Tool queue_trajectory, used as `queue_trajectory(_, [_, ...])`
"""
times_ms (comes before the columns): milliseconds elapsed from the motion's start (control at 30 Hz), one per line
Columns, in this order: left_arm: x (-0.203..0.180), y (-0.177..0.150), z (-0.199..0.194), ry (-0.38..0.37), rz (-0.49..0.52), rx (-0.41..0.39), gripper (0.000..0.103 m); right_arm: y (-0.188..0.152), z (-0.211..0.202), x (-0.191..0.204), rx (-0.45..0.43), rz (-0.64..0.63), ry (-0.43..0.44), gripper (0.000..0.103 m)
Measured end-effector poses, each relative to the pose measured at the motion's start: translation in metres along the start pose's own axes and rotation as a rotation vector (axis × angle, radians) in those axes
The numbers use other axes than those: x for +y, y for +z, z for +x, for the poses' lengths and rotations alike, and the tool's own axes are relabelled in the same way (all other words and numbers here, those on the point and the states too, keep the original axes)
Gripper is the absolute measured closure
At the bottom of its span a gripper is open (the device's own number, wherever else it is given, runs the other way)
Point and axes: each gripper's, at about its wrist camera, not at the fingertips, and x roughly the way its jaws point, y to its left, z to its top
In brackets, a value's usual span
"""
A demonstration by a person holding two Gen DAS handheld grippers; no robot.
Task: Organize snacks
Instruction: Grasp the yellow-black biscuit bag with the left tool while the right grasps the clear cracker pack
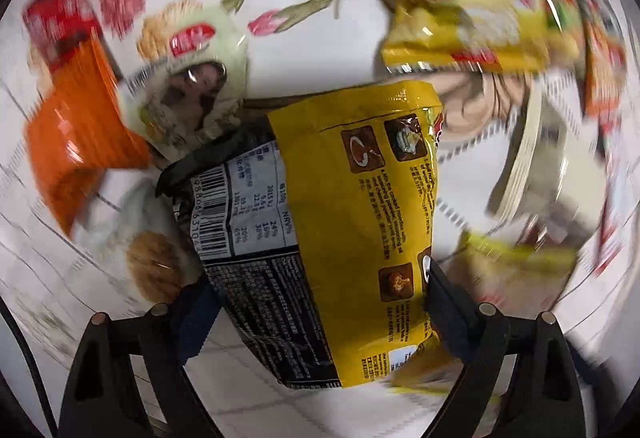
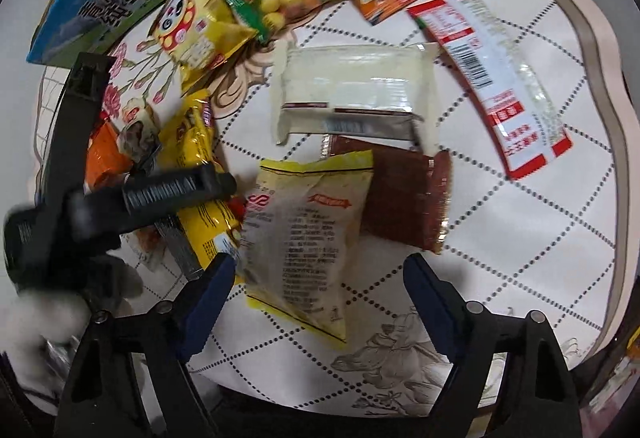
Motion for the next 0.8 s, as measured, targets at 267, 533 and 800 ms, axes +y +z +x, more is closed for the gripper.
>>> queue_trajectory(267, [0.023,-0.029,0.019,0.032,0.114,0.038,0.009,0.016,0.028,0.027,0.015,-0.036,-0.025,0.019])
queue_trajectory(533, [0.041,-0.019,0.016,-0.009,0.023,0.016,0.017,0.029,0.065,0.053,0.034,-0.057,-0.081,0.024])
queue_trajectory(800, [0.024,-0.024,-0.022,0.11,0.058,-0.056,0.02,0.027,0.094,0.08,0.008,-0.117,-0.202,0.045])
